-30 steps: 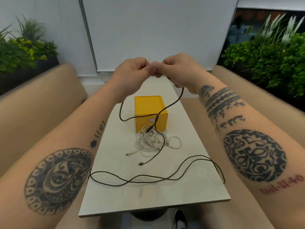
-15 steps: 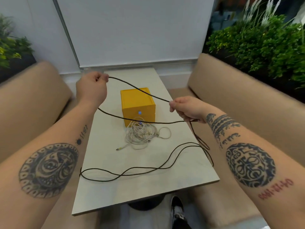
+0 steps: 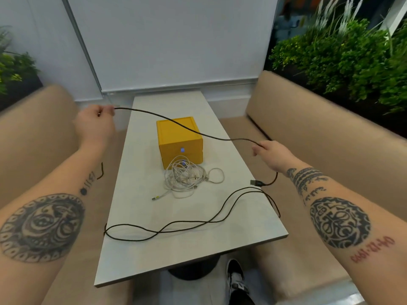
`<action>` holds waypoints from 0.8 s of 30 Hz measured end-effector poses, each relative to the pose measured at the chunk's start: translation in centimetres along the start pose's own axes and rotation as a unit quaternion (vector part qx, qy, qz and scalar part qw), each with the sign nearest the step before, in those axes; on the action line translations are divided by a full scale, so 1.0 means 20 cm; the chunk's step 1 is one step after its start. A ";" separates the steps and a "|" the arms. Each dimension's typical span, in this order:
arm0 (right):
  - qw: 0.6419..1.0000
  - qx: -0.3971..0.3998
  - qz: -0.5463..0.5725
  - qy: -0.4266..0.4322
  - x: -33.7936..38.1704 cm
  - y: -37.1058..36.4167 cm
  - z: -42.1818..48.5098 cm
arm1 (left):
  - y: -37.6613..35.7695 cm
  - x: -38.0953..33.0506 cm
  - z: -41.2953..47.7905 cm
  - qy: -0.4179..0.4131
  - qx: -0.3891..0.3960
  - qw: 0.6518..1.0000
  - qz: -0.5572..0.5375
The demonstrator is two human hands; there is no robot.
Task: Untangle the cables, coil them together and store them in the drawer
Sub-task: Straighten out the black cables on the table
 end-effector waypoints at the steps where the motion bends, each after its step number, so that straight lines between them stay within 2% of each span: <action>1: 1.000 -0.023 0.017 -0.014 -0.03 -0.01 0.00 | 0.01 0.01 0.00 0.009 -0.011 1.000 0.001; 3: 0.998 -0.035 0.035 -0.040 -0.09 -0.07 -0.02 | -0.02 -0.01 -0.04 0.001 -0.008 1.000 0.026; 6: 0.995 -0.033 0.030 -0.086 -0.22 -0.18 -0.06 | -0.11 -0.08 -0.10 -0.062 0.015 0.994 0.088; 9: 0.989 -0.025 0.023 -0.142 -0.41 -0.23 -0.12 | -0.22 -0.11 -0.17 -0.110 0.074 0.977 0.169; 16: 0.959 -0.017 0.101 -0.263 -0.80 -0.35 -0.21 | -0.57 -0.01 -0.35 -0.148 0.184 0.927 0.291; 19: 0.957 0.018 0.104 -0.270 -0.92 -0.45 -0.20 | -0.70 0.03 -0.40 -0.142 0.211 0.916 0.309; 24: 0.965 0.127 0.105 -0.205 -0.94 -0.59 -0.15 | -0.85 0.18 -0.40 -0.109 0.257 0.905 0.322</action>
Point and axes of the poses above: each hand's wrist, its own z-axis towards the middle knuckle, its own y-axis out of the back of the hand, x = y × z, the point moved 7 cm from there along z, towards the middle knuckle, and after that the axes turned 4 degrees about x, right-handed, at the moved point
